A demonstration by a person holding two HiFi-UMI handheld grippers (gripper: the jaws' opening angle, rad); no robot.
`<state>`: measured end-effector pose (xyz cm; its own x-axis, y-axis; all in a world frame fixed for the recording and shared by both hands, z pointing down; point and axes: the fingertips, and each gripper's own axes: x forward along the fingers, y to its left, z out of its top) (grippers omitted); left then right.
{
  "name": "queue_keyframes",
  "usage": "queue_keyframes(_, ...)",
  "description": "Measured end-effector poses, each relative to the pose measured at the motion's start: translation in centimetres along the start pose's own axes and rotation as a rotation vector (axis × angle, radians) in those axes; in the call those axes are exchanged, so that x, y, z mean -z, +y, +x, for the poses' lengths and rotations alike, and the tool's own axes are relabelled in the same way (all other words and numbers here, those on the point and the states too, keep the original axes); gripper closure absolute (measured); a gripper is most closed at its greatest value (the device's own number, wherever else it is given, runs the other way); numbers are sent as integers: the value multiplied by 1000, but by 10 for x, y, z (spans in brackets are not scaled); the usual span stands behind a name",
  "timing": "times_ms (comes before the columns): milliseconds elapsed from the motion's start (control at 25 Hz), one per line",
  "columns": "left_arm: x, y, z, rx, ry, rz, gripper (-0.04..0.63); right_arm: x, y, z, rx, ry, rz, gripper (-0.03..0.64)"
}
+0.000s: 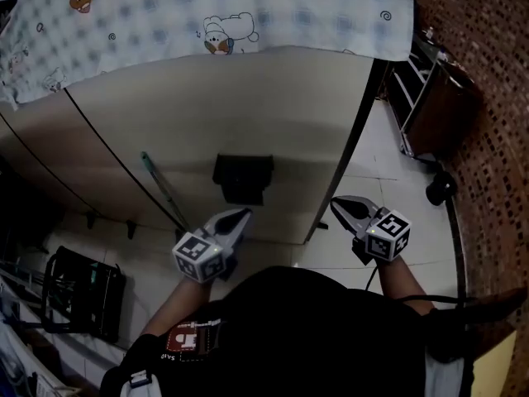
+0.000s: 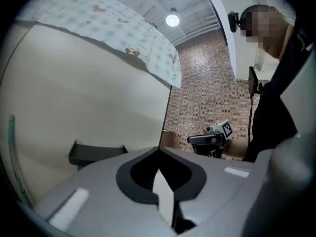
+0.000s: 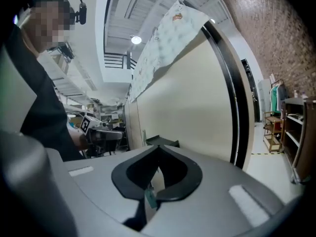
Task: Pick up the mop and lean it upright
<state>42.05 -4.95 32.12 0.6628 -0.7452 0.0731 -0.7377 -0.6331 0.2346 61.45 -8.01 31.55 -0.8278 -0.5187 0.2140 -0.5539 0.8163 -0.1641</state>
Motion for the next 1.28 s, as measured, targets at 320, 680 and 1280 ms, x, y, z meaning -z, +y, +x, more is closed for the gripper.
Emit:
queue_keyframes(320, -25, 81, -65, 86, 3, 37, 594, -29, 66, 82, 76, -30, -13, 603)
queue_keyframes(680, -34, 153, -123, 116, 26, 36, 594, -31, 127, 152, 103, -10, 5, 603)
queue_keyframes(1280, -16, 141, -119, 2, 51, -48, 594, -20, 102, 160, -18, -12, 33, 603)
